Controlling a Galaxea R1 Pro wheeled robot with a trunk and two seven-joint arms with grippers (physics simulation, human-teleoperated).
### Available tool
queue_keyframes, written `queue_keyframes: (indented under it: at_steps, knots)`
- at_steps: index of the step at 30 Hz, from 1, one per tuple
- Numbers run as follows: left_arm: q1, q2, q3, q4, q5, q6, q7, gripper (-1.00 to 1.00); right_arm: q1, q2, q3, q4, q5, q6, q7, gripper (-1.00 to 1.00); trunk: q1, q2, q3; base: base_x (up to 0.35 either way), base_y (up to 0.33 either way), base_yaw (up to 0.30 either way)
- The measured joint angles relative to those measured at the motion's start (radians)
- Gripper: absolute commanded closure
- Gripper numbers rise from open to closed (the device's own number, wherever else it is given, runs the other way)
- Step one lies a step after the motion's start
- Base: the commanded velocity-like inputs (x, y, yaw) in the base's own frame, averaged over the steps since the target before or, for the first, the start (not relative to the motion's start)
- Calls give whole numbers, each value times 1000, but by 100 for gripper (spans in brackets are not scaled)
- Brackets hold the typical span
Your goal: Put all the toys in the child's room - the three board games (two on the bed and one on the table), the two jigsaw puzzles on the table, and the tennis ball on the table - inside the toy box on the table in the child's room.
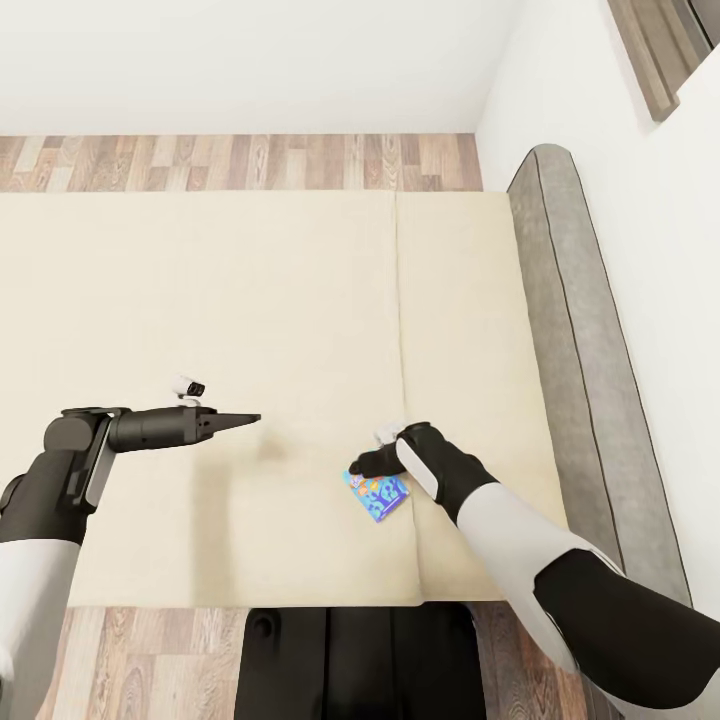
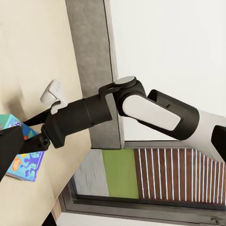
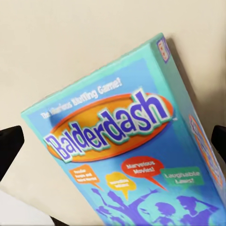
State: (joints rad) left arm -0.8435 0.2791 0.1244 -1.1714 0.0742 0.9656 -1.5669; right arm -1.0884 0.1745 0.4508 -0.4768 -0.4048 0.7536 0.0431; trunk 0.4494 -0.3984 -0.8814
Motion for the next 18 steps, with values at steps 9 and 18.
queue_keyframes:
  at_steps: [9,18]
  knots:
    - [0,1,0,0,0,0,0,-100,1,0,2,14,0,-1,0,-100,0,0,0,0,0,0]
    - [0,0,0,0,0,1,0,-100,2,0,4,30,-1,-2,0,-100,0,0,0,0,0,0]
